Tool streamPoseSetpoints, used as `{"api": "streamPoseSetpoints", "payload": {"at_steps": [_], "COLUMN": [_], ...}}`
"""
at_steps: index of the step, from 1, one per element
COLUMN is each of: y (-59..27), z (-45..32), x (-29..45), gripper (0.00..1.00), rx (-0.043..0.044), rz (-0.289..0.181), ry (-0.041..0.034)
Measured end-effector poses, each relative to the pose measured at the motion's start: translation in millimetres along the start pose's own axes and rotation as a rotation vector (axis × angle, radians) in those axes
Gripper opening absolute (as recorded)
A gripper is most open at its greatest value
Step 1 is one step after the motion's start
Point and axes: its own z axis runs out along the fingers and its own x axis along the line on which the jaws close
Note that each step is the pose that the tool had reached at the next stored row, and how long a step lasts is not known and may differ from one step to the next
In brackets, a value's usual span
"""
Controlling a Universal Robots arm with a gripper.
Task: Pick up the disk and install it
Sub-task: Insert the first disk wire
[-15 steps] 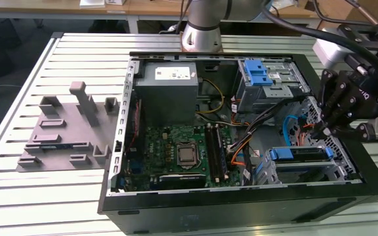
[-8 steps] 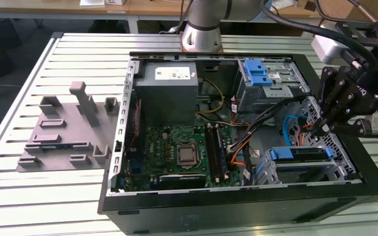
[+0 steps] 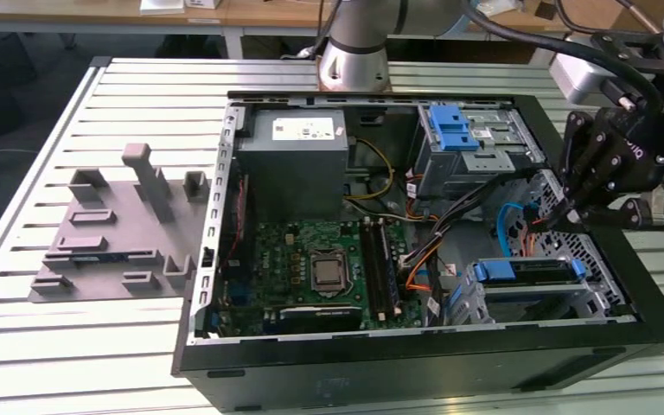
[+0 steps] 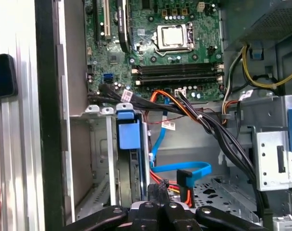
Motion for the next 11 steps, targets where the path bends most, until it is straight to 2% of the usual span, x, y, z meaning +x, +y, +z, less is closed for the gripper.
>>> {"api": "streamPoseSetpoints", "payload": {"at_steps": [7,8,11], "y": [-9.6,-10.9,-14.0], "z": [2.5,2.6,3.1], "x": [-7.0,-8.2,-11.3], "gripper": [0.11,0.18,0.18], "rx": [-0.0065,-0.0068,-0.0081], "rz": [0.006,0.008,0.011], "ry": [0.0003,0.0003,0.0008]}}
